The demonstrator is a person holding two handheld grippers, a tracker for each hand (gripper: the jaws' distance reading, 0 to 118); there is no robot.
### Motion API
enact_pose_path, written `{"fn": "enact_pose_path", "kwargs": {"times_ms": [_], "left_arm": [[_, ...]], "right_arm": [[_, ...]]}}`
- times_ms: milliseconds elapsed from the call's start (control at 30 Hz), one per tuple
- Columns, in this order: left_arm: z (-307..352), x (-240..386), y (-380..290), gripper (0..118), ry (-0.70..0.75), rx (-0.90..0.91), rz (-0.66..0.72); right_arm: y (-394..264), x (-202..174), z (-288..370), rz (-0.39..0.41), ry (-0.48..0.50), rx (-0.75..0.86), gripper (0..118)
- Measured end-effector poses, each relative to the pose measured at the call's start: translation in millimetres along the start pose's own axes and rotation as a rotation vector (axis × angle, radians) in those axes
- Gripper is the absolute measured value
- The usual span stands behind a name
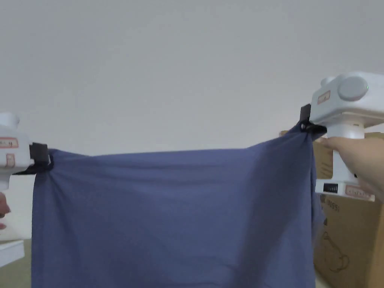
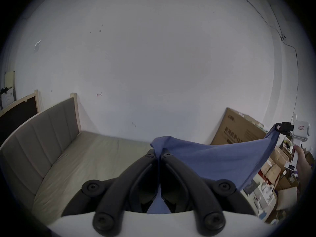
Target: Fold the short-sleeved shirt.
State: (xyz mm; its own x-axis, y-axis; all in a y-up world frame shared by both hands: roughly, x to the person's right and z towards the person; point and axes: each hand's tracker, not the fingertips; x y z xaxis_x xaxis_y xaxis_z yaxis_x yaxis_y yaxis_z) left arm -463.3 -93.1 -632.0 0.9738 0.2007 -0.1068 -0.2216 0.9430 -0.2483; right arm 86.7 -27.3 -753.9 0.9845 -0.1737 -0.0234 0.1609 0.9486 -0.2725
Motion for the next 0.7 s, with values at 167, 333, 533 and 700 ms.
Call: {"fn": "enact_pose_path", "kwargs": {"times_ms": [167, 333, 533, 700], "left_arm": [[-43, 10, 8, 2, 0.023, 0.033, -0.007], [-77, 10, -33, 2, 0.056, 0.024, -0.012], [-94, -9, -174, 2, 0.048, -0.214, 0.031], [-47, -35, -317, 2, 0.046, -0.453, 0.058]], "right_arm": [[27, -17, -20, 0.008, -0.006, 0.056, 1], [-14, -11, -41, 0.037, -0.018, 0.052, 1], [-189, 42, -52, -0.099, 0.060, -0.184, 1], [-370, 95, -9, -0.046, 0.061, -0.520, 1]]}}
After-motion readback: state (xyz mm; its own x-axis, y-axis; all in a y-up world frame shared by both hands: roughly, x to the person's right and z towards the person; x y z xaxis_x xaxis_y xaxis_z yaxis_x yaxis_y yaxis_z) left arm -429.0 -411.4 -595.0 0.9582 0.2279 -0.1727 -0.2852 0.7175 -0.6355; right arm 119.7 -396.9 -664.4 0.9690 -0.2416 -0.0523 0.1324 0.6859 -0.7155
